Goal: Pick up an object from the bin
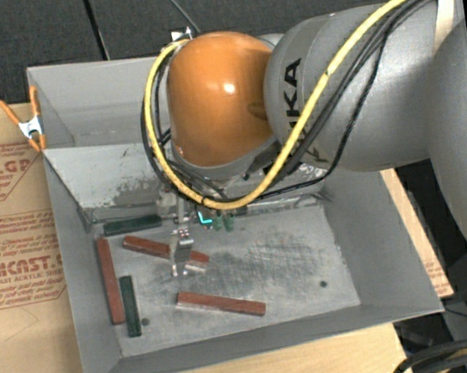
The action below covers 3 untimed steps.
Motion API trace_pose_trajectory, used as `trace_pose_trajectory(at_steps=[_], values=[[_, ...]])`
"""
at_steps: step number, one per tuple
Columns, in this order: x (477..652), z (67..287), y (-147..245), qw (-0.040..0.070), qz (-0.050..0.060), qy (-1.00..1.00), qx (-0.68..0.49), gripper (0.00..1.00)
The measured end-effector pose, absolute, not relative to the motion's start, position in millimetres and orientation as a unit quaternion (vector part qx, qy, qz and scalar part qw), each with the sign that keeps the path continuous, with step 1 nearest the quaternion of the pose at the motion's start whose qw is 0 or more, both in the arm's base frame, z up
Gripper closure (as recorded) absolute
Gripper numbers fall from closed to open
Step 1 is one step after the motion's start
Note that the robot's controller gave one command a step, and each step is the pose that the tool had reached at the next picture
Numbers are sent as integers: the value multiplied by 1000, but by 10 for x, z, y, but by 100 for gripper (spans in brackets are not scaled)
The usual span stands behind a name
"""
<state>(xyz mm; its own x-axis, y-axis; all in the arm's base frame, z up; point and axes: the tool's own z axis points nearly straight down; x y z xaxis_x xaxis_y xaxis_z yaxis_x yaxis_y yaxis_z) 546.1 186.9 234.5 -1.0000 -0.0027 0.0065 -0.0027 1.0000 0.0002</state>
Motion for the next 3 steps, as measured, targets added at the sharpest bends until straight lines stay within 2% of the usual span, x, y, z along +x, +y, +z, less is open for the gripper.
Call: trace_pose_trajectory(at_steps=[1, 2, 3], values=[[5479, 2390, 1858, -1, -1, -1000, 1, 0], [5522, 1915, 1799, -4, -2, -1000, 7, 0], [5457, 1218, 1699, -2, -1, -999, 33, 0]])
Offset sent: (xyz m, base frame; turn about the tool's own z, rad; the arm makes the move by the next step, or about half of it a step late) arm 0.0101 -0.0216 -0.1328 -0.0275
